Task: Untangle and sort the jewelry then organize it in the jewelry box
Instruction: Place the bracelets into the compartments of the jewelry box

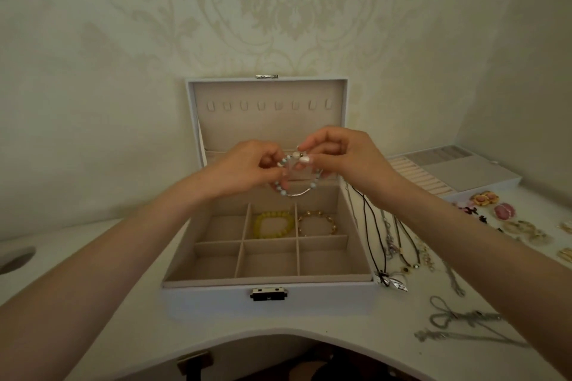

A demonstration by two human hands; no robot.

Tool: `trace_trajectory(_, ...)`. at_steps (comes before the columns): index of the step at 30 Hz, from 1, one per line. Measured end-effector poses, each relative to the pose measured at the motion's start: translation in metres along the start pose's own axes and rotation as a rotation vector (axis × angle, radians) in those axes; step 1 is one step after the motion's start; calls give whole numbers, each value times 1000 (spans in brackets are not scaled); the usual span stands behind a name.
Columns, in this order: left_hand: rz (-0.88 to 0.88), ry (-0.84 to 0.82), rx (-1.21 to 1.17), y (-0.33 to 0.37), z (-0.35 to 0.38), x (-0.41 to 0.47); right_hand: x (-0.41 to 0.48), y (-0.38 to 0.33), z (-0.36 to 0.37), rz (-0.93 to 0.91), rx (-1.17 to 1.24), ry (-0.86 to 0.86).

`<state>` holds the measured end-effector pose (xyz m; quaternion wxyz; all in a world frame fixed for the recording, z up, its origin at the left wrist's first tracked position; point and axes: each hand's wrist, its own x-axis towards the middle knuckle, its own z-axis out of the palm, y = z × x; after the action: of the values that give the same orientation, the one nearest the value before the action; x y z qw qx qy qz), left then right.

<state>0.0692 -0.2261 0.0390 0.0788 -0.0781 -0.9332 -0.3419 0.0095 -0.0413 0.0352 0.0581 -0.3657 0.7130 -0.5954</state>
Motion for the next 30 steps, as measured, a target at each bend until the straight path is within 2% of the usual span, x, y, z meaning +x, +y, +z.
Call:
trace_trajectory(4, -143, 59, 142, -15, -22, -16, 12, 7, 29, 97, -55, -111)
trace_trajectory(9, -336, 70, 630, -30, -36, -32, 27, 14, 77, 198, -162, -192)
trace_trajectory(15, -394, 103, 789, -37, -35, -39, 36, 21, 97, 181, -263, -209)
trace_trajectory(23, -303, 180, 718, -27, -24, -32, 29, 19, 68, 179, -333, -193)
trace_trajectory(30, -78, 171, 488, -4, 18, -15, -1, 21, 9, 174, -330, -60)
